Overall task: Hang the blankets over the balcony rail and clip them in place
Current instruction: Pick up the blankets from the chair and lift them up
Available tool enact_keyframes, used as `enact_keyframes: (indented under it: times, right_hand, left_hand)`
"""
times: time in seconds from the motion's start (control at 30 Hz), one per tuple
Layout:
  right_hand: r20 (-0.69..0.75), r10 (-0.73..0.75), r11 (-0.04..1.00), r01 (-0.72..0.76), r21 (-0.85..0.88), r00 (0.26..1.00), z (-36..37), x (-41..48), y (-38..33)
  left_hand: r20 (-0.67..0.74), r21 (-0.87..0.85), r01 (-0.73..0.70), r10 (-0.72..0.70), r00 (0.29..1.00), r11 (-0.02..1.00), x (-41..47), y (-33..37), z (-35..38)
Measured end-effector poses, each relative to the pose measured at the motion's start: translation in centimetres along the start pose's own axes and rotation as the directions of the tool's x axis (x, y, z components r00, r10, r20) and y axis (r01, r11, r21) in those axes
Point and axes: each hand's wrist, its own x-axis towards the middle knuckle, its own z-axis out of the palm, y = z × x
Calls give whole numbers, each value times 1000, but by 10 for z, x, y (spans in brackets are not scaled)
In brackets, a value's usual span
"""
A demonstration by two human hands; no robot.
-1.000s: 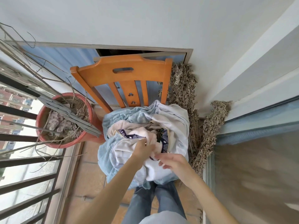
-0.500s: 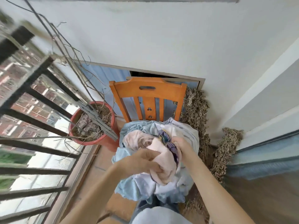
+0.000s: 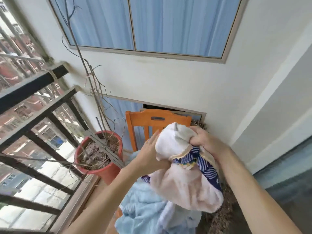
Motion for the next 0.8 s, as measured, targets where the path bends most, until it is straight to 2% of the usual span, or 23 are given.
enact_keyframes:
  times: [0.1,0.23,0.27,0.33,0.4,0.43,0.47,0.5,0.53,0.57,0.6,0.63,0.67,0.7,0.73,0.8]
  right_hand:
    - [-38,-62,980,53,-193,997,-4,-28,-17]
    - [-295,-86,926,-33,-375,952,-36,-52,-6]
    - [-393,-128,898,-61,-435,911,-46,-56,1]
    - [-592,-244,853,-119,-507,768,-60,-65,12]
    - [-691,-385,796,-159,-584,612,-56,-73,26]
    - [-700,-447,776,-149,-613,557,-48,-79,29]
    - [-677,-483,759,-119,-640,555,-36,-86,31]
    - [-623,-468,749,-92,-656,627,-22,-92,31]
    - [-518,-390,748,-67,-661,762,-3,-101,27]
    - [-378,-246,757,-66,-650,893,17,-105,29]
    - [-255,-103,761,-89,-643,961,35,-105,33]
    - [-171,-30,753,-90,-652,985,53,-101,41]
    - [-155,-7,731,-101,-675,988,67,-91,59]
    - [-190,-42,741,-97,-664,981,77,-78,79]
    - [-284,-48,792,-137,-595,958,86,-62,99]
    - [-411,-106,879,-108,-464,906,92,-37,127]
  left_hand:
    - [36,-122,-5,9,999,993,0,25,6]
    - [124,-29,-58,61,990,998,-8,26,-3]
    - [102,-42,-46,50,993,998,-10,24,-7]
    - [57,-122,-3,10,998,993,-12,26,-16]
    - [-20,-241,5,-11,1000,971,-14,36,-28]
    - [-63,-322,24,-47,997,946,-15,44,-36]
    - [-95,-401,33,-78,992,915,-15,52,-43]
    - [-105,-456,38,-97,990,889,-15,61,-51]
    - [-105,-487,31,-94,990,873,-17,71,-58]
    - [-99,-487,30,-90,991,873,-20,81,-66]
    - [-95,-482,22,-77,992,876,-24,90,-71]
    - [-86,-502,17,-70,994,864,-29,100,-76]
    - [-82,-545,16,-73,994,838,-33,110,-81]
    - [-78,-602,27,-92,993,798,-38,122,-87]
    - [-81,-662,28,-108,991,749,-43,133,-95]
    - [-122,-735,-2,-129,984,678,-48,152,-114]
